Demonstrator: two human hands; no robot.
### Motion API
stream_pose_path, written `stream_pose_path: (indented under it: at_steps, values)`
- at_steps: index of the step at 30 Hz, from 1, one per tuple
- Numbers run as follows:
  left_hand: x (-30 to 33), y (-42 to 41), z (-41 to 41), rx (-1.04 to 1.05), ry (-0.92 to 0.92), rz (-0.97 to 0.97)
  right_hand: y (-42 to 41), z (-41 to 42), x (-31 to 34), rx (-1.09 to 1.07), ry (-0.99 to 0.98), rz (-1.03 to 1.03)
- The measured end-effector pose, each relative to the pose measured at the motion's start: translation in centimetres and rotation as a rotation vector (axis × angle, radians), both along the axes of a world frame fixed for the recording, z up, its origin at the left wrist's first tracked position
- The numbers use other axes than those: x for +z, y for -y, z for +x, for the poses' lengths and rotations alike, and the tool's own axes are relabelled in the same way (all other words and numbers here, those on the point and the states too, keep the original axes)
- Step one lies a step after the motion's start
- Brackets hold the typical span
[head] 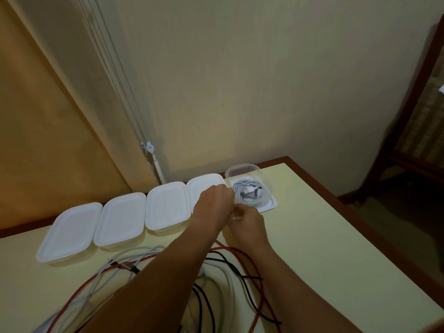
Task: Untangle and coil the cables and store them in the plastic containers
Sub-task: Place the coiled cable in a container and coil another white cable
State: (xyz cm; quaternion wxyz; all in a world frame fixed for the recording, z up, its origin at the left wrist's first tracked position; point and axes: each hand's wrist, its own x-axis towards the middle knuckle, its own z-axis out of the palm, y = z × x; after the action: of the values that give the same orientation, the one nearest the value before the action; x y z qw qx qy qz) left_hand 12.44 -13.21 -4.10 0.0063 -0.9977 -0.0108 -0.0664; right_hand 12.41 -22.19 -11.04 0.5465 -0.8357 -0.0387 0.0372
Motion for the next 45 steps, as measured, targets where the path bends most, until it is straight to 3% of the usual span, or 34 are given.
stream_pose_path:
  at_steps: [12,16,26,29,35,39,42,45]
  values:
    - [2.4,-1.6,-1.8,0.26,0.285,-0.469,-0.9,1.5,1.3,-0.053,-0.109,-0.013]
    - [2.7,-2.1,-2.8,0.263,0.292,-0.616,-1.4,1.8,2.0,-0.073,-0.164,0.021]
    - [2.9,-3.2,-3.8,0.238,0.312,-0.742,-2.6,2.3,2.4,-0.06,-0.187,-0.061]
    - [3.3,-4.1,-4.4,0.257,0.39,-0.799,-2.5,2.2,3.3,-0.08,-0.192,-0.01]
    - [4.5,-4.5,-7.0,0.426,0.7,-1.301,-1.6,2.0,7.4,-0.129,-0.126,0.104]
    - [2.2,-2.2,-8.1,0.522,0.662,-1.581,0.0,2.3,9.4,-0.21,-0.09,0.143]
    - [0.1,-0.9,-8.0,0.524,0.614,-1.564,1.3,2.1,10.4,-0.214,-0.095,0.159]
    - [-0.5,-0.4,-7.9,0.452,0.609,-1.336,2.3,2.0,11.2,-0.194,-0.107,0.197]
